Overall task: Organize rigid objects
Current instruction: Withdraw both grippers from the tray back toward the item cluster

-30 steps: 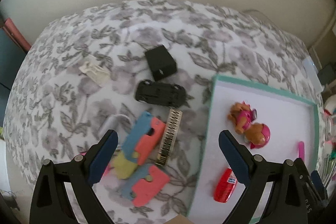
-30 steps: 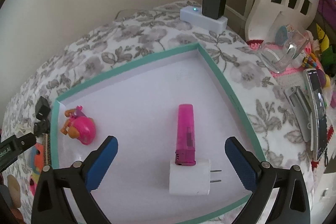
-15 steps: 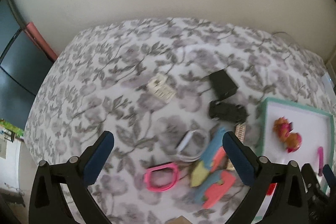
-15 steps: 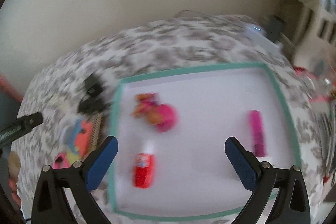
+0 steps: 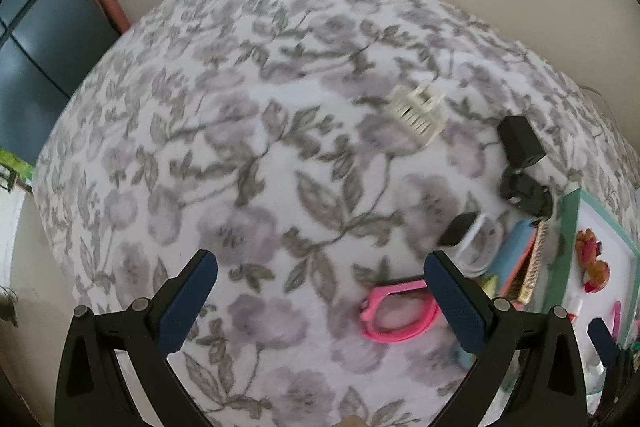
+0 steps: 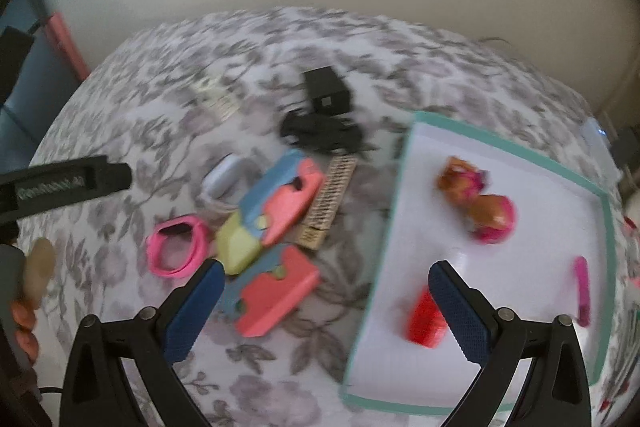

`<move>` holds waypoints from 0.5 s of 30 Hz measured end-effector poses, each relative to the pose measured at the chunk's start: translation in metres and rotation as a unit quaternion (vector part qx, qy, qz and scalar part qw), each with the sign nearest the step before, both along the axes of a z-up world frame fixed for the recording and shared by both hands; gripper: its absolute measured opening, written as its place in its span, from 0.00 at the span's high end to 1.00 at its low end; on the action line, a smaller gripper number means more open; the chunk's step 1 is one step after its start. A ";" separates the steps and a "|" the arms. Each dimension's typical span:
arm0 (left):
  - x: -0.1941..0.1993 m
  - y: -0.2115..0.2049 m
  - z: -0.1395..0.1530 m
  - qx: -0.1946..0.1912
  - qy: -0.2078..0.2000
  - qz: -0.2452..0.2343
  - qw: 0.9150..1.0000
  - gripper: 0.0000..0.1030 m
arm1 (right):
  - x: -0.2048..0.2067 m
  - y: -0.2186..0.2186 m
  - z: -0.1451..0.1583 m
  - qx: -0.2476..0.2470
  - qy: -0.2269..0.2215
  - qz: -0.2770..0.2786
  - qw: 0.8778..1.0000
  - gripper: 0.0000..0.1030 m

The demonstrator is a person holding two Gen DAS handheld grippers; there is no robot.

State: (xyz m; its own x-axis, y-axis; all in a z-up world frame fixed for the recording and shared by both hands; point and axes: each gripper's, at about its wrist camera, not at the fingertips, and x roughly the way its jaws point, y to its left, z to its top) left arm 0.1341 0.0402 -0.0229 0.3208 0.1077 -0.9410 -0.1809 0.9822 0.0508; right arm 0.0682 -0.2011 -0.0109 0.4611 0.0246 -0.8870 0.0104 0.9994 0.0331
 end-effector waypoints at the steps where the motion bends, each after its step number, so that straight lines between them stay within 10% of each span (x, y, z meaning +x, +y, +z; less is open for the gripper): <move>1: -0.001 0.003 -0.007 -0.005 0.009 0.003 1.000 0.00 | 0.002 0.005 -0.003 0.007 0.005 0.010 1.000 0.00; 15: -0.006 -0.021 -0.042 0.013 0.060 -0.076 0.995 0.00 | 0.010 0.023 -0.031 0.015 0.051 0.058 0.997 0.00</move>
State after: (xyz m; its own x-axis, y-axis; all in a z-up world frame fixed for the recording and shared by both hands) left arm 0.1277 0.0192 -0.0648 0.2206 0.0902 -0.9712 -0.0206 0.9959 0.0879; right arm 0.0779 -0.1783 -0.0415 0.3604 0.0999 -0.9274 -0.0994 0.9927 0.0683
